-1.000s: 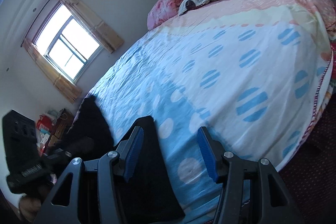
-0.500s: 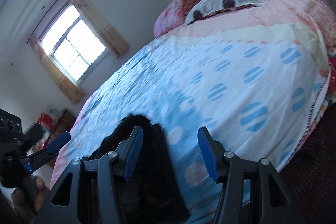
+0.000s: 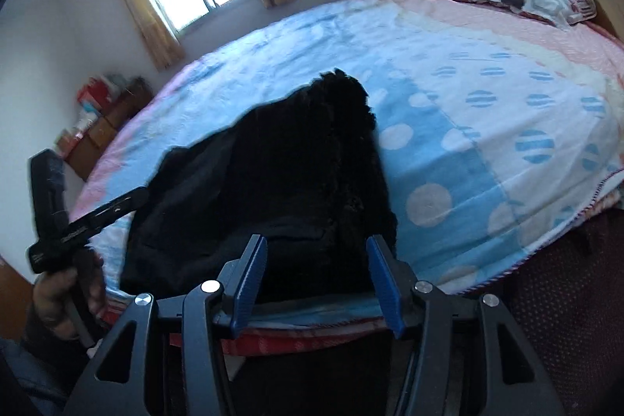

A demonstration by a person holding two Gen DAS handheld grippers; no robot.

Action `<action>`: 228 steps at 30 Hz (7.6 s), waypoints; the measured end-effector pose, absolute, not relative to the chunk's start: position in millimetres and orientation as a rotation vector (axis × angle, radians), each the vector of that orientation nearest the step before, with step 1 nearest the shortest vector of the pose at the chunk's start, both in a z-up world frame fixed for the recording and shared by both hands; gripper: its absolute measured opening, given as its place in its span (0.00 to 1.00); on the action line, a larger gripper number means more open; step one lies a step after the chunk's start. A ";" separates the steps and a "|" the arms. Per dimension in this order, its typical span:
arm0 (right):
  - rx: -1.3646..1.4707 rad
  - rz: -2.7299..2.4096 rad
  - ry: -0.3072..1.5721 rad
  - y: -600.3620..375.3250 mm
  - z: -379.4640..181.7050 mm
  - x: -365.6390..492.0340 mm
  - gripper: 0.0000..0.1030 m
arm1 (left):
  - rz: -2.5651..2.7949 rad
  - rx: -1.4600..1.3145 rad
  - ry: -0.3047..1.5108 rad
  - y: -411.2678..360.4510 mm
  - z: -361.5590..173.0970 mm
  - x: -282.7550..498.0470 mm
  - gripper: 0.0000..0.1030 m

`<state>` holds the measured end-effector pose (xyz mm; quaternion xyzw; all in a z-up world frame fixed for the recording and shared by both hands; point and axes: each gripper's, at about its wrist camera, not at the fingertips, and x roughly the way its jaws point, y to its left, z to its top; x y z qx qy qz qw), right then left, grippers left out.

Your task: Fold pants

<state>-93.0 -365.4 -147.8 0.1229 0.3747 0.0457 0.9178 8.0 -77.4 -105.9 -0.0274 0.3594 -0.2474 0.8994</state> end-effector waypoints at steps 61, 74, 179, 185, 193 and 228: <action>0.088 0.576 1.172 -195.6 -193.9 128.8 0.47 | -0.381 -0.053 0.828 -47.2 -154.1 8.5 0.98; -0.064 0.562 1.074 -180.1 -141.6 129.1 0.47 | -0.385 -0.043 0.832 -49.8 -150.9 -6.0 0.99; 0.241 0.256 0.774 -353.0 -143.9 -8.4 0.47 | -0.339 -0.045 0.877 -56.0 -138.0 52.0 1.00; 0.209 0.189 0.737 -368.1 -135.4 -17.9 0.49 | -0.370 -0.057 0.883 -65.3 -138.1 43.5 1.00; 0.284 0.131 0.833 -393.8 -164.6 -3.8 0.56 | -0.407 -0.107 0.891 -67.8 -147.8 36.1 1.00; 0.429 0.293 0.857 -396.0 -187.4 10.7 0.41 | -0.456 -0.077 0.917 -72.4 -152.5 43.6 0.99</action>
